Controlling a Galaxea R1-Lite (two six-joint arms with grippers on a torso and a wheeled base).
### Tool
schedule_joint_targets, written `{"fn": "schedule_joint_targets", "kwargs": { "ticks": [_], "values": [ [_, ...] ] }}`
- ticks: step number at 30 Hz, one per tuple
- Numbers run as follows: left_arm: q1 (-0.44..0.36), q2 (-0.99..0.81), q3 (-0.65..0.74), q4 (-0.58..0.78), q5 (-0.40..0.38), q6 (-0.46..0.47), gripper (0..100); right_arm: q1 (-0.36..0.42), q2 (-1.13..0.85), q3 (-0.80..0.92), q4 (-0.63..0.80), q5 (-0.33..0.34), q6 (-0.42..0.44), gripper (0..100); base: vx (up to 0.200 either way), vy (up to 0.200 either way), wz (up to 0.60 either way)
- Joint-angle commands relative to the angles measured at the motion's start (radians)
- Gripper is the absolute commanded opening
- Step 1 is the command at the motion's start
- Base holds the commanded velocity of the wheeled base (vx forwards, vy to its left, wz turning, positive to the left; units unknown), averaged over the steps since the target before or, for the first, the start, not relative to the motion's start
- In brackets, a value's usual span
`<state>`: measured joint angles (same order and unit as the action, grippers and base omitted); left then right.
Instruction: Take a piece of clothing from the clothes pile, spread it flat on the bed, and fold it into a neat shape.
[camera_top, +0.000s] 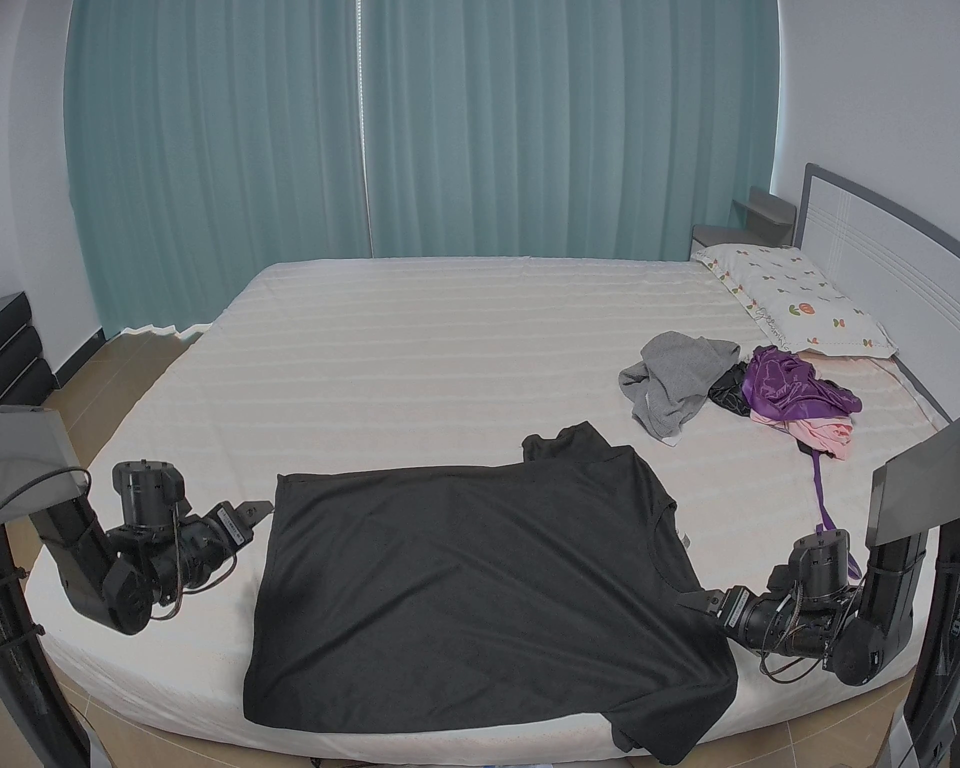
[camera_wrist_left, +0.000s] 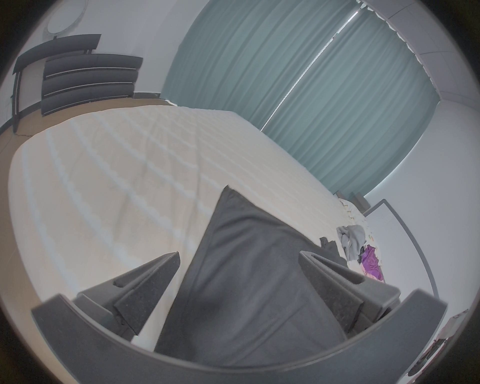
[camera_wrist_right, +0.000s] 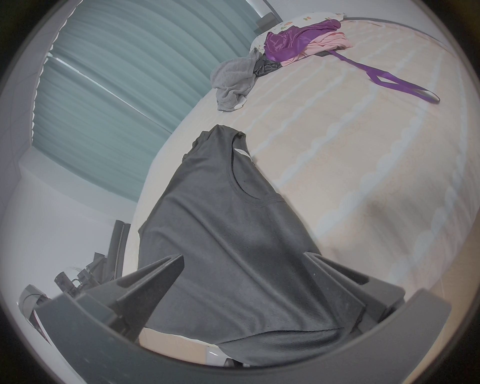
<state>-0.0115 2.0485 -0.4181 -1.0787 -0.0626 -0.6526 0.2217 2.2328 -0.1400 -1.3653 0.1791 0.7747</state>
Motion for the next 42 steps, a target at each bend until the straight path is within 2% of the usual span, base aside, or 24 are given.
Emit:
{"fn": "schedule_joint_targets", "kwargs": {
  "ticks": [1, 6, 7, 11, 14, 16, 21, 26, 33, 42],
  "values": [
    [0.004, 0.108, -0.272, 0.143, -0.037, -0.004, 100, -0.008, 0.004, -0.01, -0.051, 0.029, 0.077, 100, 0.0, 0.0, 0.0],
    [-0.005, 0.202, -0.485, 0.273, -0.048, -0.002, 100, -0.008, 0.011, -0.01, -0.087, 0.034, 0.115, 100, 0.0, 0.0, 0.0],
    [-0.004, 0.243, -0.577, 0.313, -0.057, -0.002, 100, -0.008, 0.015, -0.012, -0.095, 0.037, 0.124, 100, 0.0, 0.0, 0.0],
    [0.001, 0.348, -0.791, 0.43, -0.062, -0.001, 100, -0.01, 0.033, -0.009, -0.106, 0.057, 0.133, 100, 0.0, 0.0, 0.0],
    [-0.004, 0.406, -0.884, 0.545, -0.065, -0.001, 100, -0.01, 0.054, -0.009, -0.109, 0.059, 0.132, 100, 0.0, 0.0, 0.0],
    [-0.007, 0.447, -0.938, 0.568, -0.088, -0.007, 100, -0.01, 0.067, -0.01, -0.109, 0.059, 0.132, 100, 0.0, 0.0, 0.0],
    [-0.004, 0.487, -0.995, 0.559, -0.105, -0.015, 100, -0.007, 0.076, -0.01, -0.112, 0.06, 0.132, 100, 0.0, 0.0, 0.0],
    [0.002, 0.49, -1.018, 0.553, -0.106, -0.085, 100, 0.001, 0.099, 0.0, -0.155, 0.06, 0.132, 100, 0.0, 0.0, 0.0],
    [0.015, 0.547, -1.071, 0.487, -0.089, -0.084, 100, 0.001, 0.113, 0.007, -0.181, 0.06, 0.132, 100, 0.0, 0.0, 0.0],
    [0.025, 0.562, -1.082, 0.49, -0.086, -0.064, 100, 0.002, 0.113, 0.007, -0.181, 0.06, 0.132, 100, 0.0, 0.0, 0.0]
  ]
}}
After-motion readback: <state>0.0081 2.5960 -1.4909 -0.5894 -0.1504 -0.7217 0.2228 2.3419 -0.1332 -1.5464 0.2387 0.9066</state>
